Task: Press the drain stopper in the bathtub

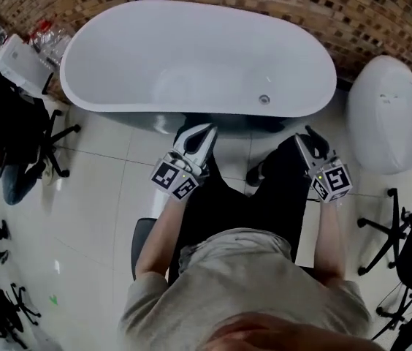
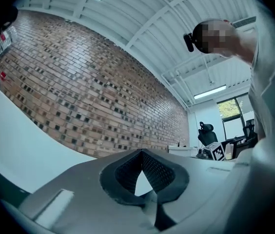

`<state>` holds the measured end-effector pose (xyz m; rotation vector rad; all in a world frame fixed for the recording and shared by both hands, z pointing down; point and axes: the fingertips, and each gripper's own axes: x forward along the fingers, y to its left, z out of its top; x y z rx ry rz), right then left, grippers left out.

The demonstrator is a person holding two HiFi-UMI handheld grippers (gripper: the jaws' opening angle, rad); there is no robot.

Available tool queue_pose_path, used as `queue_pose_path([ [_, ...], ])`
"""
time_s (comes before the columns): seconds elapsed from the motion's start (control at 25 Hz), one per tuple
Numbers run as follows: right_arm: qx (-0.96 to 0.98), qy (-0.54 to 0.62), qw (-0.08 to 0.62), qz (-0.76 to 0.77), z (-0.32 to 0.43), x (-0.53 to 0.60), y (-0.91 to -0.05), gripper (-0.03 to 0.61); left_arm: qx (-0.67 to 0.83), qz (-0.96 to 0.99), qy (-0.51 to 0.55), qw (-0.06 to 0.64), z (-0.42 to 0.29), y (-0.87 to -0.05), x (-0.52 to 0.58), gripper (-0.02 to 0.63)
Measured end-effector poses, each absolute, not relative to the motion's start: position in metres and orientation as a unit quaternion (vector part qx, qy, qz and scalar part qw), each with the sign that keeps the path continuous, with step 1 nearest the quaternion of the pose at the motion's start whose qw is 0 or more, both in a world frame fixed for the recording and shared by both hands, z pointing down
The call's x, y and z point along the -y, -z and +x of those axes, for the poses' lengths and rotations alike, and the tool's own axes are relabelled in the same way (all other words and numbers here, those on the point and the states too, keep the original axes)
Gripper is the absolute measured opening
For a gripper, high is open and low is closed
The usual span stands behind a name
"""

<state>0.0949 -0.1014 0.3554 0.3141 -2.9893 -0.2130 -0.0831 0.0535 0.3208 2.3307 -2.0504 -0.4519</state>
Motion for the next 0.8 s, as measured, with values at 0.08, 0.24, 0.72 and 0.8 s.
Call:
queue_pose_path([
  [0.08,0.986,0.072,0.073,0.131,0.106,0.095,-0.353,0.147,0.636,0.758,0.142,0.017,-0.082,-0.327,-0.049,0.000],
  [0.24,0.984,0.075,0.070,0.146,0.107,0.104,-0.359,0.147,0.614,0.778,0.133,0.005,-0.073,-0.323,-0.038,0.000],
  [0.72,0.992,0.052,0.024,0.112,0.084,0.089,-0.343,0.147,0.608,0.790,0.069,-0.033,-0.085,-0.298,-0.029,0.000],
  [0.8,0.992,0.065,0.031,0.106,0.094,0.095,-0.332,0.147,0.608,0.788,0.082,-0.047,-0.083,-0.292,-0.023,0.000],
])
